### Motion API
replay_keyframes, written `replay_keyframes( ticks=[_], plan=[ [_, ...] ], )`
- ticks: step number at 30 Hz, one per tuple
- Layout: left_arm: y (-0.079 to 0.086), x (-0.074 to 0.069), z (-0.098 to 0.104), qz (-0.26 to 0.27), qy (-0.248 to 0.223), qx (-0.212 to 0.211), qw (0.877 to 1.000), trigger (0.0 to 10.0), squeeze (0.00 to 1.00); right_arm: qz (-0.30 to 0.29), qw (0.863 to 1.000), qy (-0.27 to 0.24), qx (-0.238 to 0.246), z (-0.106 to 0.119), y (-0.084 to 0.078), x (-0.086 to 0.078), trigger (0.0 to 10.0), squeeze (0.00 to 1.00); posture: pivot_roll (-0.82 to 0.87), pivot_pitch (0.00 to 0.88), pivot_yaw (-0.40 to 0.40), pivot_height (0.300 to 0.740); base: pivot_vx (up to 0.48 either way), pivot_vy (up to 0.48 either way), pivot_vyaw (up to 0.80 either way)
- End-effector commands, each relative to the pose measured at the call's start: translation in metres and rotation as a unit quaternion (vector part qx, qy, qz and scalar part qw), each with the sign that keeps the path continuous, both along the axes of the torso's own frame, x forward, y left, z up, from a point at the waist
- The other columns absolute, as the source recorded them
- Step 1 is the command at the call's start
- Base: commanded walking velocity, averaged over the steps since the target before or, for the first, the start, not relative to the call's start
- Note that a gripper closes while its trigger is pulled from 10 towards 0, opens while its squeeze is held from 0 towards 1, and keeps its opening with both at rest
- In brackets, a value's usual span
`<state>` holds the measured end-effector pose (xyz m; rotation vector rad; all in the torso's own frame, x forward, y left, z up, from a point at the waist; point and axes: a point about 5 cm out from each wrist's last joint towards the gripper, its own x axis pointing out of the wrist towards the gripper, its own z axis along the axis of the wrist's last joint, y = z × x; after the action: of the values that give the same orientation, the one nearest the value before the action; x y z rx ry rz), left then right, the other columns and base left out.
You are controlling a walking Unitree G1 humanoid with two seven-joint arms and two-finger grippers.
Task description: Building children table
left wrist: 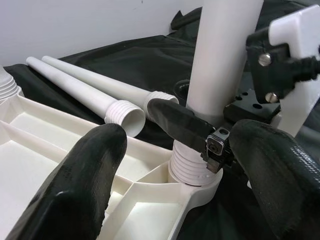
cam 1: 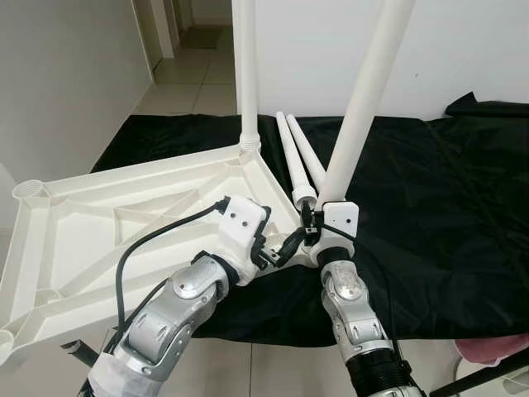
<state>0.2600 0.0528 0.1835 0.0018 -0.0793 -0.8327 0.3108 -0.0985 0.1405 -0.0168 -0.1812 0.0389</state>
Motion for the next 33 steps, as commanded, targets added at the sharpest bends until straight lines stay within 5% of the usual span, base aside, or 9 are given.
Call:
replay_keyframes(
  ticks=[1, 13, 33],
  plan=[
    [0.0, -0.002, 0.001, -0.029, -0.002, 0.011, 1.0, 10.0, 0.0, -0.006, 0.999, 0.034, -0.01, -0.011, -0.001, -0.003, 10.0, 0.0, 0.03, 0.0, 0.033, 0.74, 0.0, 0.0, 0.0],
    [-0.001, 0.004, 0.008, -0.03, -0.013, 0.009, 0.999, 10.0, 0.0, -0.013, 0.999, -0.041, -0.014, 0.038, -0.009, -0.002, 10.0, 0.0, 0.01, 0.005, 0.034, 0.74, 0.0, 0.0, 0.0],
    [0.0, 0.005, 0.011, -0.027, -0.014, 0.004, 1.0, 10.0, 0.0, 0.0, 0.998, 0.061, -0.017, -0.018, -0.015, -0.015, 10.0, 0.0, 0.01, 0.02, 0.039, 0.74, 0.0, 0.0, 0.0]
  ],
)
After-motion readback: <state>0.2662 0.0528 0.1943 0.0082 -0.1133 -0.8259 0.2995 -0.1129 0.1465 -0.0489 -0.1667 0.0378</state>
